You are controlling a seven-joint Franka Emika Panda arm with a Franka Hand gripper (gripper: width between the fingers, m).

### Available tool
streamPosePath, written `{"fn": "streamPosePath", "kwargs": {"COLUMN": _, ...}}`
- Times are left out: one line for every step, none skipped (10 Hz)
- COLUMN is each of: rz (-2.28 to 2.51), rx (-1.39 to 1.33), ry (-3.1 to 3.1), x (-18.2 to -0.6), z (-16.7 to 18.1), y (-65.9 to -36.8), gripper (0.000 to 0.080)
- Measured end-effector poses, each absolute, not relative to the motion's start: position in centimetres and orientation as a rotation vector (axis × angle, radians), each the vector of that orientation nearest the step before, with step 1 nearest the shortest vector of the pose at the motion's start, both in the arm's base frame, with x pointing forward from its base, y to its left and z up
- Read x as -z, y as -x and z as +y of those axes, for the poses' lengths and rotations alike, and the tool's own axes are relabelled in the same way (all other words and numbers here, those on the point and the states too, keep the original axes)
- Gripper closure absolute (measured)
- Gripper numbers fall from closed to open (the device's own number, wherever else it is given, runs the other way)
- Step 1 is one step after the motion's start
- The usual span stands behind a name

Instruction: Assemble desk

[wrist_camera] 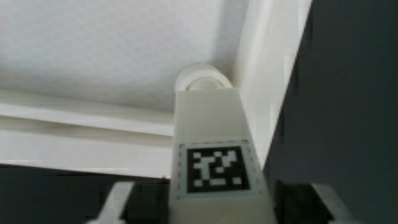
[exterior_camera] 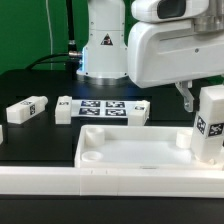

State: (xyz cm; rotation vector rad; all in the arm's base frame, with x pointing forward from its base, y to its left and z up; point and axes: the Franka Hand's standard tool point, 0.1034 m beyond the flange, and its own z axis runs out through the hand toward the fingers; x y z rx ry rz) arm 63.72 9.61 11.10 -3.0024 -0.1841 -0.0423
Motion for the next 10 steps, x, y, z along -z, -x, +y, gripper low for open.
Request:
{"fn": "streamPosePath", "kwargs": {"rz": -0.062, "rx": 0.096, "ry": 3.011, "x": -11.11, "z": 9.65, "y": -63.39, "gripper": 0.0512}}
{"fn": "streamPosePath", "kwargs": {"rz": 0.093, "rx": 0.123, "ry": 3.006, "x": -11.09, "z": 9.62, "y": -63.16, "gripper": 0.0512}}
{"fn": "streamPosePath", "kwargs": {"rz": 0.258, "rx": 0.134, "ry": 2.992, "x": -11.08, "z": 9.54, "y": -63.09, "gripper": 0.0512}}
{"fn": "streamPosePath", "kwargs": {"rz": 0.365, "rx": 0.144, "ry": 2.977, "x": -11.09, "z": 9.47, "y": -63.11, "gripper": 0.0512}}
{"fn": "streamPosePath", "kwargs": {"rz": 0.409, "rx": 0.141, "ry": 2.970, "x": -11.12, "z": 9.45, "y": -63.13, "gripper": 0.0512}}
{"fn": "streamPosePath", "kwargs": {"rz": 0.512, "rx": 0.134, "ry": 2.951, "x": -11.11, "z": 9.38, "y": -63.14, "gripper": 0.0512}}
{"fn": "streamPosePath", "kwargs": {"rz": 0.578, "rx": 0.129, "ry": 2.937, "x": -11.11, "z": 9.35, "y": -63.14, "gripper": 0.0512}}
{"fn": "streamPosePath", "kwargs": {"rz": 0.694, "rx": 0.120, "ry": 2.909, "x": -11.10, "z": 9.28, "y": -63.15, "gripper": 0.0512}}
{"fn": "streamPosePath", "kwargs": {"rz": 0.809, "rx": 0.110, "ry": 2.876, "x": -11.10, "z": 9.30, "y": -63.11, "gripper": 0.0512}}
{"fn": "streamPosePath", "kwargs": {"rz": 0.996, "rx": 0.089, "ry": 2.809, "x": -11.08, "z": 9.54, "y": -62.88, "gripper": 0.0512}}
